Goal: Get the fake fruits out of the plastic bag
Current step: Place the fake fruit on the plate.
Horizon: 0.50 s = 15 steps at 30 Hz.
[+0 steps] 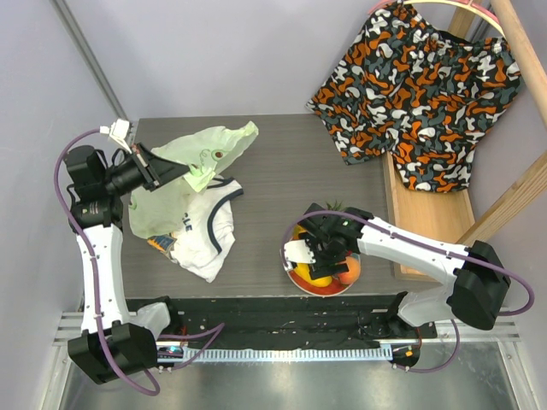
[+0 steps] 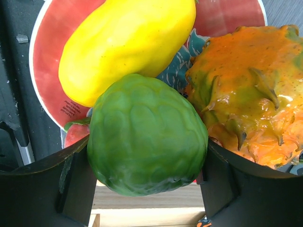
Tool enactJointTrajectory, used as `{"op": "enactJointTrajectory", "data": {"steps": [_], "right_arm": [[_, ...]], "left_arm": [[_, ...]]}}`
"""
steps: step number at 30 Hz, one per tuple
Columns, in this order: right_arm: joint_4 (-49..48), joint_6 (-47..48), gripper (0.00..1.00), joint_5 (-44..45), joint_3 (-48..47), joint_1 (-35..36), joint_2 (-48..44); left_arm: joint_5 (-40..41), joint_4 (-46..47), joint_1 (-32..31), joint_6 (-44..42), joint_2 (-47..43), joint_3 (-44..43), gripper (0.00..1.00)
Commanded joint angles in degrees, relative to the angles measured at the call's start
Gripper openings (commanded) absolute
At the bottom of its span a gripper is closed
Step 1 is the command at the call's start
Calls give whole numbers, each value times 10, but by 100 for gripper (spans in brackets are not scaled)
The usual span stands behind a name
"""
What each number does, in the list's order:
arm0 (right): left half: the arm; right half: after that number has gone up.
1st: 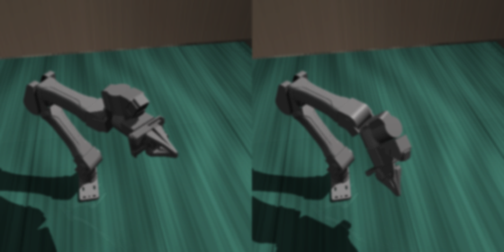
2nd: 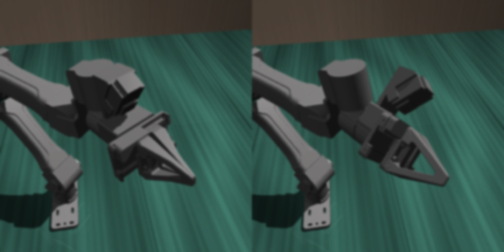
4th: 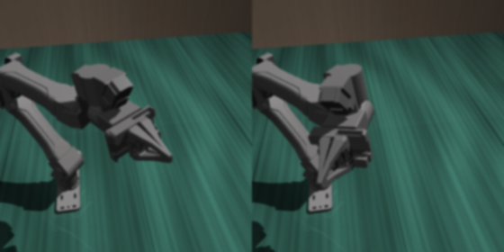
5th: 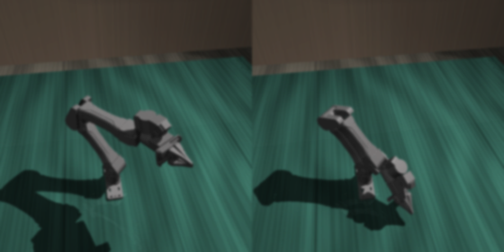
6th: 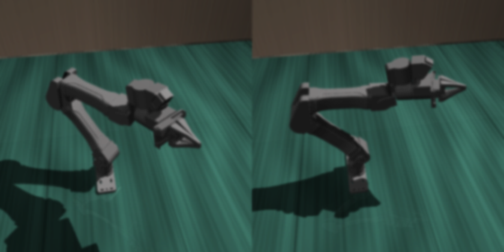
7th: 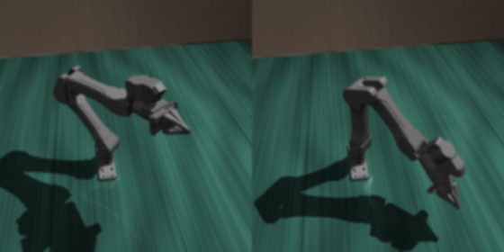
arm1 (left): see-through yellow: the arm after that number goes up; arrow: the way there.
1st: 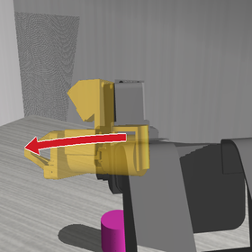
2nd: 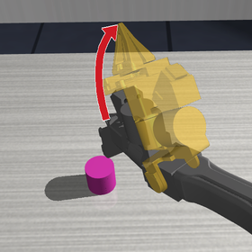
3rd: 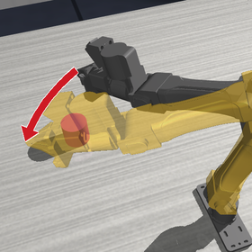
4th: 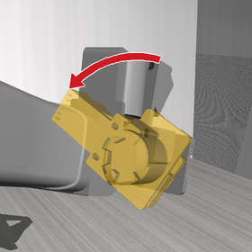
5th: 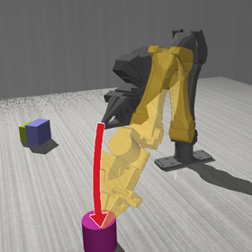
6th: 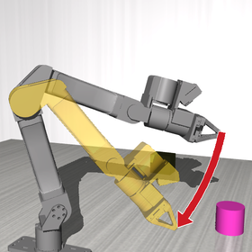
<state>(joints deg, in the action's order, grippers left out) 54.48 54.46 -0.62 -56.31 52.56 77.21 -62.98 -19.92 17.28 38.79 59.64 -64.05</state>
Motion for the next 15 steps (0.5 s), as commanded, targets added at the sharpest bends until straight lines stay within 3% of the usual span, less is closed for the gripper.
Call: {"op": "enactJointTrajectory", "data": {"steps": [1,7,15], "right_arm": [[26,-1,78,24,-9,4,-2],[72,-2,93,14,-70,4,-6],[158,13,95,-49,-143,4,-7]], "left_arm": [[-7,17,4,3,-14,2,0],[-9,17,4,3,-11,2,0],[-11,18,4,2,-6,4,0]]}}
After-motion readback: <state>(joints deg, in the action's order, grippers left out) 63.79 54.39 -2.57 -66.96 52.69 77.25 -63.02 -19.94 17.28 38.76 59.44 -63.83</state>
